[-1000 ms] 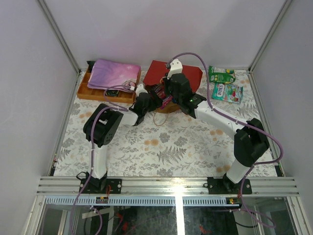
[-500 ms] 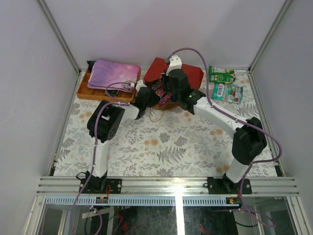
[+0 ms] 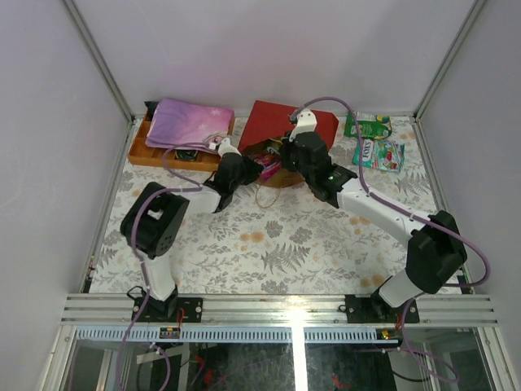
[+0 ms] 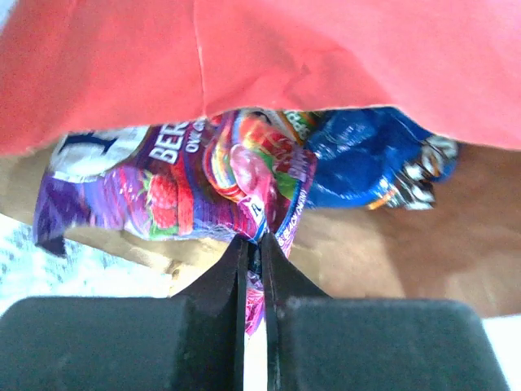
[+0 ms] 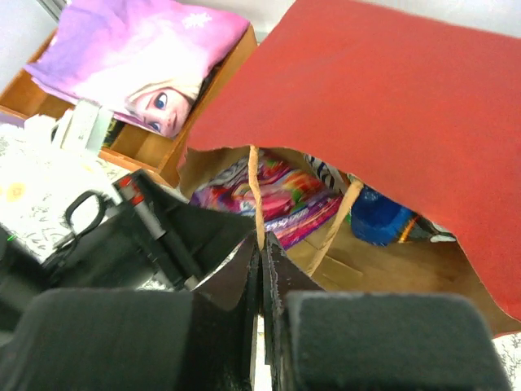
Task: Take the snacks out of the paper bag
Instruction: Take out the snack from the paper bag.
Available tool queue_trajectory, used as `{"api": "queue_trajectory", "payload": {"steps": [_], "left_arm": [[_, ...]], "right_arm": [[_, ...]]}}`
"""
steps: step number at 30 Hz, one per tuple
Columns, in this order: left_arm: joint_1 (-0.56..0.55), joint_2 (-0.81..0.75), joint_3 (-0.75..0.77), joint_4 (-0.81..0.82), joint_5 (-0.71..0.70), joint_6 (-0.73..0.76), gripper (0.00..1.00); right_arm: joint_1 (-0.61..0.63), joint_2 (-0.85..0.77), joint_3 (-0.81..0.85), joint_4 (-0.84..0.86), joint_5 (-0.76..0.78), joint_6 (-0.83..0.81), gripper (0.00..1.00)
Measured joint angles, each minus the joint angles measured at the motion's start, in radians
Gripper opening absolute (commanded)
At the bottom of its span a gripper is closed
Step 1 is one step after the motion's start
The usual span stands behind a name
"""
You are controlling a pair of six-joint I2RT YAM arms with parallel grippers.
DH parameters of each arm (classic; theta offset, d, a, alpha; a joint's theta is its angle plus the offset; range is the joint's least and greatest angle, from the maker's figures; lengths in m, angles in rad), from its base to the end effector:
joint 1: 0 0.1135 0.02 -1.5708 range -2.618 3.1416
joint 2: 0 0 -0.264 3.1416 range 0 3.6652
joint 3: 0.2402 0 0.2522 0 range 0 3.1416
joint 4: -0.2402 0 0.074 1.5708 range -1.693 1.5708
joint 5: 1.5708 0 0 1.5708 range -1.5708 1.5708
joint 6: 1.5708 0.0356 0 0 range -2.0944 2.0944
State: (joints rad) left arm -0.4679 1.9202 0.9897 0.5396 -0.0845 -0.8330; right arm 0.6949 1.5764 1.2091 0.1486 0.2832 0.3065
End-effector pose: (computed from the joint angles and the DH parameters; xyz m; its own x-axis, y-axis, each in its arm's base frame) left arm 0.3638 -0.1805 0.1592 -0.5098 -0.5685 -0.6457 0.0038 0.7490 -0.6625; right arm 0.2961 0.2339 0.3221 -0.2812 0.1428 -0.9490 -0.3361 0.9116 0.2367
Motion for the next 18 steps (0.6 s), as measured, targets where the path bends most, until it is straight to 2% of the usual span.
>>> {"api": "queue_trajectory", "payload": {"steps": [8,13,18], "left_arm": [[-0.107,-0.401,-0.266,-0.052,-0.003,-0.003,0.00],[-0.211,-0.740,-0.392,-0.222,-0.052,0.002,0.00],[-0.230,-1.088,-0.457,-0.483,-0.180,-0.001,0.00]], "right_arm": [[0.000,-0.132,-0.056,0.007,0.009,0.000,0.00],[0.000,-0.132,-0.058,0.006,0.011,0.000,0.00],[0.000,-0.127,-0.058,0.013,0.010,0.000,0.00]]}}
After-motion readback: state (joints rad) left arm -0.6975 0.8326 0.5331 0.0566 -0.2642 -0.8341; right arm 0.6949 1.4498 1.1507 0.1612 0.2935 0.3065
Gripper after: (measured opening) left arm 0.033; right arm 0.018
